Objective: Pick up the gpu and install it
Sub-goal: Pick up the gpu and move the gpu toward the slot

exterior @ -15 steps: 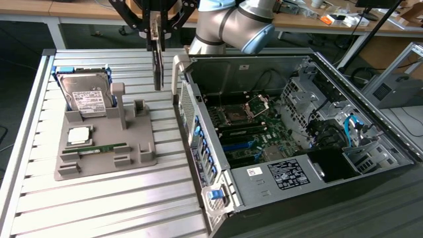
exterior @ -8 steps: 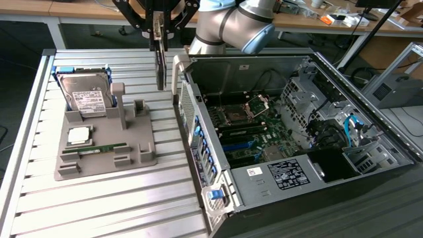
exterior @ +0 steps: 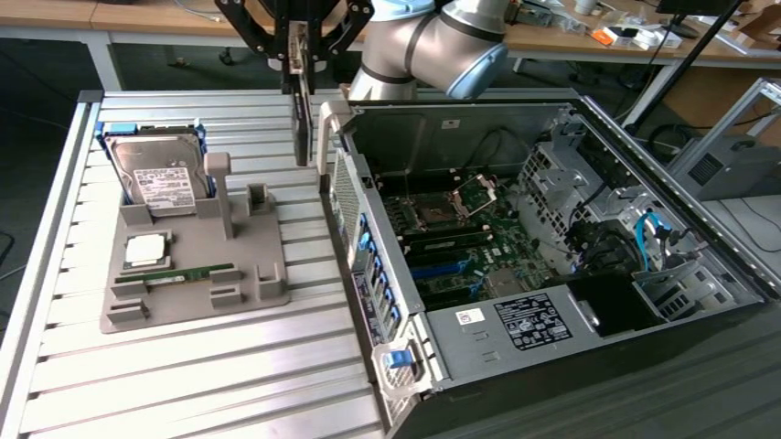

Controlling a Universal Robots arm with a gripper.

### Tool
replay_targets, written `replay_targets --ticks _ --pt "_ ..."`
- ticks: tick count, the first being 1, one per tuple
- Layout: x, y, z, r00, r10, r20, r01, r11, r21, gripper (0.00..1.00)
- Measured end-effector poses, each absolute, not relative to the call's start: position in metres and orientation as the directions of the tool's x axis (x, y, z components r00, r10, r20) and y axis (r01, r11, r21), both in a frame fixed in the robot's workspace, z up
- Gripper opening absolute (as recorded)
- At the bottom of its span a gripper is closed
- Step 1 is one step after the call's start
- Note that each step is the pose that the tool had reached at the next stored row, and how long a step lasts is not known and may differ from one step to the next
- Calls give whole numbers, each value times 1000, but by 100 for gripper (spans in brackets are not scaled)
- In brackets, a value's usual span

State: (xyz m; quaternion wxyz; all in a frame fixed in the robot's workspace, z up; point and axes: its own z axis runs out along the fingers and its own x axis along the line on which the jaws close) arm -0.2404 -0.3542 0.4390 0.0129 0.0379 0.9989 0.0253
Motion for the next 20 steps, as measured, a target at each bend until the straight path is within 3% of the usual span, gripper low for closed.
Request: replay_targets --ticks 20 --pt "-230 -354 439 -997 76 -24 75 996 52 27"
